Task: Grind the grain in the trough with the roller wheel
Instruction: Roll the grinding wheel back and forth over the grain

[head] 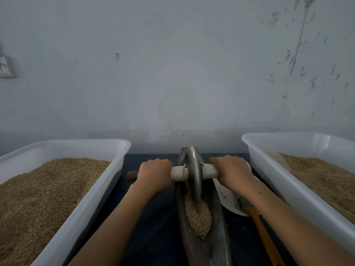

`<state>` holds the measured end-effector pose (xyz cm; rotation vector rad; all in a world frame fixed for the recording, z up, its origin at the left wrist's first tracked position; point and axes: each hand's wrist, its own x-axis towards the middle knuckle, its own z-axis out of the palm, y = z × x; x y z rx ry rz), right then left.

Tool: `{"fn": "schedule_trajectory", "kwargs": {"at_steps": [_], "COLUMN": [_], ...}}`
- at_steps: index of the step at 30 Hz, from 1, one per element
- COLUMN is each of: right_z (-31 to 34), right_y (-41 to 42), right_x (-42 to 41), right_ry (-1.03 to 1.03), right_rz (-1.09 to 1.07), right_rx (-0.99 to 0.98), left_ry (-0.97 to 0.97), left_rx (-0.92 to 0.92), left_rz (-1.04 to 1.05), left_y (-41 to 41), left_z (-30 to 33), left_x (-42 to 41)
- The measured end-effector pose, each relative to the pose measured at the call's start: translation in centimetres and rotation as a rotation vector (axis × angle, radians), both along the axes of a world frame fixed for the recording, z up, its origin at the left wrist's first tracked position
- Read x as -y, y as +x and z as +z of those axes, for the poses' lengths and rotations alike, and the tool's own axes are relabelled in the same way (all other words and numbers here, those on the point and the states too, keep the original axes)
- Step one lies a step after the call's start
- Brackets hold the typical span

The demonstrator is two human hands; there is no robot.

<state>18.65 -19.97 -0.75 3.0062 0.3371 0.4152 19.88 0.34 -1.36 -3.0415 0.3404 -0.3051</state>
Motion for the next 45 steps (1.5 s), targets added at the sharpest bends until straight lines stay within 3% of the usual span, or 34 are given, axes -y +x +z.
{"fn": "schedule_trajectory", "kwargs": {"at_steps": [6,9,14,20,23,28,32,36,41,45], "right_z": [1.5,1.7,1.1,-0.2,0.0,1.3,1.6,1.2,0.2,-0.1], "right_y": [-0.3,-0.3,0.2,0.7,0.7,0.1,-0.2,0.2,0.5,0.6], "right_x": [0.6,0.6,0.6,0.4,0.5,0.5,0.5,0.5,0.4,0.2], "right_ry": [-0.060,-0.049,-0.045,0.023,0.021,-0.075,-0.085,-0.072,-0.015,0.012], "right_rz": [0.010,0.004,-0.004,-0.005,-0.004,0.011,0.009,0.005,-0.011,-0.003], "right_rx": [-0.394,-0.476,-0.380,-0.028,-0.075,-0.364,-0.459,-0.386,-0.179,-0.069], "left_ry": [0.020,-0.004,0.023,0.022,0.030,0.029,0.019,0.025,0.034,0.004], "left_rx": [-0.252,-0.349,-0.201,0.085,0.058,-0.188,-0.298,-0.240,0.015,0.004], "left_rz": [-0.031,-0.026,-0.005,0.029,0.024,-0.009,-0.020,-0.023,-0.038,-0.030], "left_y": [-0.2,-0.3,-0.3,-0.2,-0.2,-0.3,-0.4,-0.2,0.0,0.2], "left_z": [0.9,1.0,0.8,-0.1,0.0,0.8,1.0,0.8,0.3,0.1], "left_x": [-0.2,-0.3,0.0,0.5,0.5,0.1,0.0,-0.1,0.0,0.0]}}
